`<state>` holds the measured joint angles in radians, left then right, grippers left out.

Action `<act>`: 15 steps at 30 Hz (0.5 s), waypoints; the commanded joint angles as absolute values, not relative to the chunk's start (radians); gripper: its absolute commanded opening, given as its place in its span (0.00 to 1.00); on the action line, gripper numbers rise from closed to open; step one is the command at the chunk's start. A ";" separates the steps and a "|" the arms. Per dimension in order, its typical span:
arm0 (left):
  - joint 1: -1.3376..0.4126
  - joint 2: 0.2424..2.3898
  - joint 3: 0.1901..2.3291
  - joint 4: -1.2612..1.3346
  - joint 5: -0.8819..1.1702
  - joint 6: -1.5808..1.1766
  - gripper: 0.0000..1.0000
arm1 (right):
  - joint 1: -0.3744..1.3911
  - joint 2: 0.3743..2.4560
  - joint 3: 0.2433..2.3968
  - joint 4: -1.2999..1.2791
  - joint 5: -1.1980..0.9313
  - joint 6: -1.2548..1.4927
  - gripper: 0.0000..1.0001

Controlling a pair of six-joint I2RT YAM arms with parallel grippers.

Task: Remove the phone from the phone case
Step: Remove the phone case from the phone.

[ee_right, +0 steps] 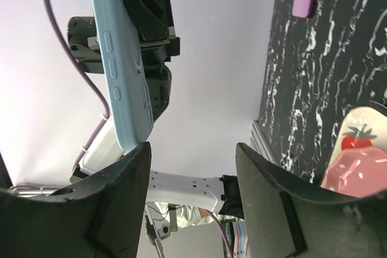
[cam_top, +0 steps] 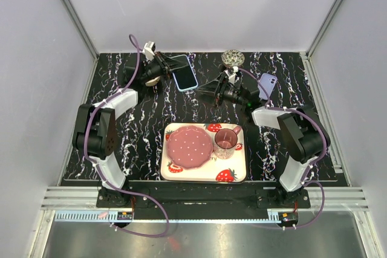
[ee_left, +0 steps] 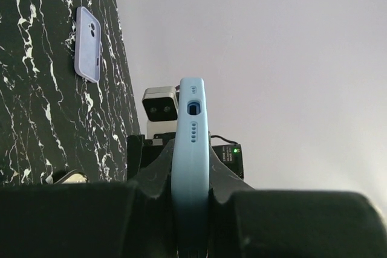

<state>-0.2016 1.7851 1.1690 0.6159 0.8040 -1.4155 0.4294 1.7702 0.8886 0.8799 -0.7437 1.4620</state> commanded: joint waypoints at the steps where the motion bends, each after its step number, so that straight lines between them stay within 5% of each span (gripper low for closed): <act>1: -0.192 1.732 1.175 0.709 0.793 -1.430 0.00 | 0.430 1.786 0.931 1.147 -0.729 1.594 0.64; 15: -0.166 1.727 1.161 0.730 0.798 -1.450 0.00 | 0.430 1.773 0.957 1.169 -0.703 1.586 0.61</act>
